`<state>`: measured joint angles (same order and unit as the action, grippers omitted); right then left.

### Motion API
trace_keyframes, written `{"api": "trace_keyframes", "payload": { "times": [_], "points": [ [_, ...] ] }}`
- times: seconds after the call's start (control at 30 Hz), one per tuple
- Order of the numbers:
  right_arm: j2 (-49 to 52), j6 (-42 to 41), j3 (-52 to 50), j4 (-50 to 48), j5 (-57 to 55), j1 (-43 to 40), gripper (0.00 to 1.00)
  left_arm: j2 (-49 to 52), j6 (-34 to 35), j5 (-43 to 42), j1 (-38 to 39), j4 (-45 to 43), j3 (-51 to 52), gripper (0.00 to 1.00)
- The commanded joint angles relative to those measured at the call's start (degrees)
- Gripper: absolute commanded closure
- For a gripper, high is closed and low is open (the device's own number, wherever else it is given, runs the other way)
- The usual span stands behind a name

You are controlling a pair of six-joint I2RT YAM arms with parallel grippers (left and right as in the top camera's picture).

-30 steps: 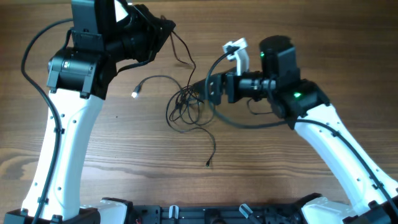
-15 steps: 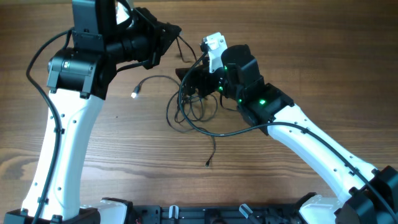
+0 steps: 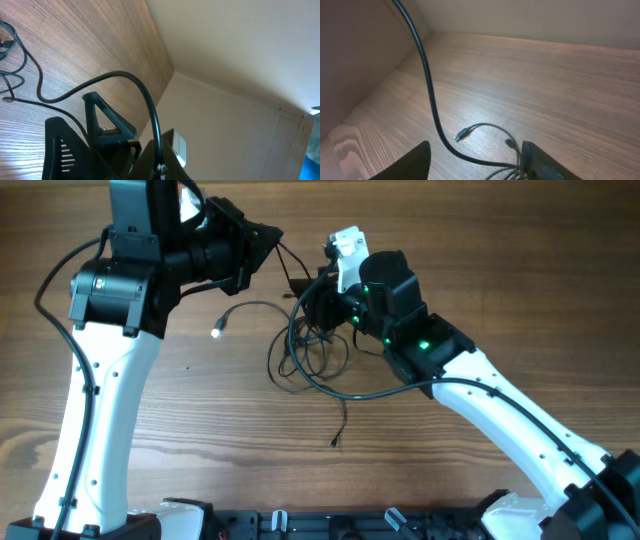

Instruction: Untangle cables

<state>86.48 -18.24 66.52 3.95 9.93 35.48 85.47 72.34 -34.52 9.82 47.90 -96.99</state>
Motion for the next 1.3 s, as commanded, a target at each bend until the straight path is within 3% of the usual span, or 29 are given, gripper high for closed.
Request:
{"api": "trace_keyframes", "payload": {
  "times": [0.0,0.03,0.07,0.17,0.3,0.33,0.4,0.47,0.53,0.67,0.73,0.9,0.97,1.17,1.27],
  "points": [
    [0.92,0.02,0.63,-0.28,-1.64,0.11,0.61,-1.38,0.17,-1.46,-0.37,-0.55,-0.52,0.96],
    [0.96,0.02,0.63,-0.28,-1.62,0.11,0.73,-1.38,0.13,-1.46,-0.59,-0.52,-0.52,0.96],
    [0.90,-1.57,0.66,-0.13,-1.57,0.11,0.94,-1.38,0.11,-1.18,-1.36,-0.50,-0.52,0.96],
    [-0.90,-7.15,0.66,0.42,1.70,0.11,0.96,-1.36,-4.00,5.70,-4.11,-0.15,-0.52,0.96],
    [-7.26,-20.44,0.66,4.11,4.11,0.02,0.96,-1.25,-10.49,19.85,-7.32,3.72,-0.52,0.95],
    [-9.22,-22.56,0.66,4.48,5.75,0.02,0.96,-1.25,-13.53,21.16,-7.61,3.87,-0.52,0.82],
    [-12.46,-30.12,0.66,4.46,7.02,-0.31,0.96,-1.25,-17.88,20.96,-7.37,4.79,-0.52,0.79],
    [-14.49,-35.28,0.66,3.06,7.02,-0.81,0.96,-1.25,-21.46,18.01,-7.32,6.47,-0.52,0.81],
    [-15.23,-40.22,0.66,0.07,6.69,-1.70,0.95,-1.27,-28.72,11.45,-7.32,8.68,-0.52,0.65],
    [-15.17,-57.90,0.66,-3.91,7.02,-3.89,0.96,-1.27,-50.07,-5.33,-7.32,13.14,-0.52,0.48],
    [-15.17,-63.49,0.66,-7.13,7.87,-4.24,0.95,-1.27,-58.36,-8.22,-7.30,15.91,-0.52,0.37],
    [-15.02,-70.82,0.66,-12.22,10.43,-4.24,0.95,-1.27,-69.85,-12.39,-1.95,17.57,-0.52,0.31],
    [-15.02,-73.99,0.66,-12.94,10.80,-4.24,0.95,-1.27,-73.26,-12.61,0.92,17.55,-0.52,0.34],
    [-14.99,-75.47,0.66,-13.38,11.85,-4.24,0.96,-1.27,-76.63,-12.55,5.42,17.31,-0.52,0.32],
    [-15.02,-76.65,0.66,-13.60,14.05,-4.24,0.96,-1.27,-76.61,-12.57,5.40,16.61,-0.52,0.50]
  ]
}}
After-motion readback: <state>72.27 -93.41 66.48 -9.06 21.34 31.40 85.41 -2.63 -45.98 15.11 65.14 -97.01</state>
